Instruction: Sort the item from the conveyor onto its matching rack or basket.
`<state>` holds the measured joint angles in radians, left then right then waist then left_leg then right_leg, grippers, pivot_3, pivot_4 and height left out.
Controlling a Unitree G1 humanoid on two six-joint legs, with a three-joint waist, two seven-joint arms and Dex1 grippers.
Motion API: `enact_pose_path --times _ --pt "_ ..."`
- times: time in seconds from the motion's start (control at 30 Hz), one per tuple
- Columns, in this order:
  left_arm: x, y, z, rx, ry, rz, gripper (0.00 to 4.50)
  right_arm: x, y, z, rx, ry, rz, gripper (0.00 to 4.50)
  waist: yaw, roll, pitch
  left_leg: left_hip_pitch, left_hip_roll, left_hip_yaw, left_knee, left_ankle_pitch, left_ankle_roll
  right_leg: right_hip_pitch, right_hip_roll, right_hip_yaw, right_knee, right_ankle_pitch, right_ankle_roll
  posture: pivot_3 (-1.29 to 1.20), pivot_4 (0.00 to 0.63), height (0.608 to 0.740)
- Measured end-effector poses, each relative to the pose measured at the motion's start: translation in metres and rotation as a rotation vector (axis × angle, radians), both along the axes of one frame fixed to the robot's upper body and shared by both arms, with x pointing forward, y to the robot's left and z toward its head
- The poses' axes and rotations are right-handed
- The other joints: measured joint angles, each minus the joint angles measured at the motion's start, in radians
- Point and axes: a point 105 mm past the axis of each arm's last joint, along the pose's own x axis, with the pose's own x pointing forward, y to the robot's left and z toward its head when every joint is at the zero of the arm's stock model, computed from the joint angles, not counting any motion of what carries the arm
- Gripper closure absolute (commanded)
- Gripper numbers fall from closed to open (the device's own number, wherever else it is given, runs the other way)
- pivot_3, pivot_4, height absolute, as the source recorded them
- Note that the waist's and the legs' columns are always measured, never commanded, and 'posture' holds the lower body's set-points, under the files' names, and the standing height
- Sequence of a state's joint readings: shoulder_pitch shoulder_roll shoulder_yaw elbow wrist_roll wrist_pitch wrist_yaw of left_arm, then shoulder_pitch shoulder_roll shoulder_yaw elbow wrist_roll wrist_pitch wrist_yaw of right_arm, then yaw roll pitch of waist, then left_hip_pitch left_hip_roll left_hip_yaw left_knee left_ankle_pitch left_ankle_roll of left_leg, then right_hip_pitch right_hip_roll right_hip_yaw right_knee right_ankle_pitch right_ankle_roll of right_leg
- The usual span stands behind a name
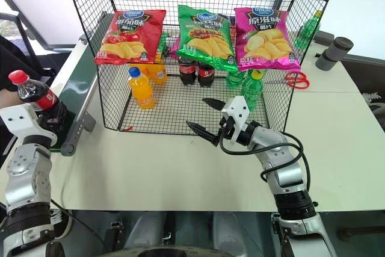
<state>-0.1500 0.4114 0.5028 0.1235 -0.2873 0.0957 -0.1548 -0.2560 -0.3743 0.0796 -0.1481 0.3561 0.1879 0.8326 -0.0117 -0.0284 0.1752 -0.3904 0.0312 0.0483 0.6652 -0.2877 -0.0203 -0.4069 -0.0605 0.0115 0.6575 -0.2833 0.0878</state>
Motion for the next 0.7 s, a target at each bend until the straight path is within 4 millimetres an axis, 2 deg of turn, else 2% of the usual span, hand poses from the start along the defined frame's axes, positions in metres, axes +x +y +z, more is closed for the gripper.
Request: enact_pose_path --times 0.23,0.3,0.37,0.47,0.53,0.6,0.7 --pt "-0.005 -0.004 0.002 -0.02 -0.03 -0.069 1.77 -0.003 0.0 -0.003 -0.005 0.022 0.022 0.0 -0.002 -0.001 0.0 -0.001 0.0 0.0 0.0 0.0 0.0 -0.001 0.0 0.0 0.0 0.0 0.0 0.0 0.15 0.74" --pt "-0.007 -0.009 0.012 -0.021 -0.059 -0.149 1.77 -0.008 0.0 -0.004 -0.012 0.044 0.05 0.0 -0.003 -0.002 0.001 -0.002 0.001 0.0 0.0 0.0 0.0 -0.002 0.0 0.0 -0.001 0.0 0.0 0.0 0.15 0.74" --pt "-0.013 -0.022 0.033 -0.007 -0.089 -0.293 1.77 -0.016 0.002 -0.001 -0.016 0.059 0.103 0.0 -0.004 -0.002 0.001 -0.002 0.001 -0.001 0.0 0.0 0.0 -0.002 0.0 0.0 -0.001 0.0 0.0 0.0 0.15 0.74" --pt "-0.021 -0.057 0.066 0.018 -0.116 -0.543 1.77 -0.026 0.01 0.005 -0.013 0.061 0.174 0.0 -0.003 -0.002 0.001 -0.002 0.001 -0.001 -0.001 0.0 0.0 -0.001 -0.001 0.0 -0.002 0.0 -0.001 0.0 0.15 0.74" --pt "-0.026 -0.094 0.076 0.014 -0.088 -0.744 1.77 -0.028 0.015 0.007 -0.006 0.067 0.196 0.0 -0.003 -0.001 0.0 -0.002 0.0 -0.001 -0.001 0.0 -0.001 0.0 -0.002 0.0 -0.003 0.0 -0.001 0.0 0.15 0.74" --pt "-0.034 -0.134 0.07 -0.019 -0.022 -0.944 1.77 -0.028 0.02 0.009 0.009 0.071 0.211 0.0 -0.005 -0.001 0.001 -0.001 0.0 -0.001 -0.001 0.0 -0.001 0.0 -0.003 0.0 -0.003 -0.001 -0.002 0.0 0.15 0.74" --pt "-0.04 -0.18 0.047 -0.055 0.115 -1.155 1.77 -0.029 0.028 0.014 0.046 0.084 0.224 0.0 -0.007 0.0 0.001 -0.001 0.0 -0.001 -0.002 0.0 -0.001 -0.001 -0.002 0.0 -0.003 -0.001 -0.001 0.0 0.15 0.74"
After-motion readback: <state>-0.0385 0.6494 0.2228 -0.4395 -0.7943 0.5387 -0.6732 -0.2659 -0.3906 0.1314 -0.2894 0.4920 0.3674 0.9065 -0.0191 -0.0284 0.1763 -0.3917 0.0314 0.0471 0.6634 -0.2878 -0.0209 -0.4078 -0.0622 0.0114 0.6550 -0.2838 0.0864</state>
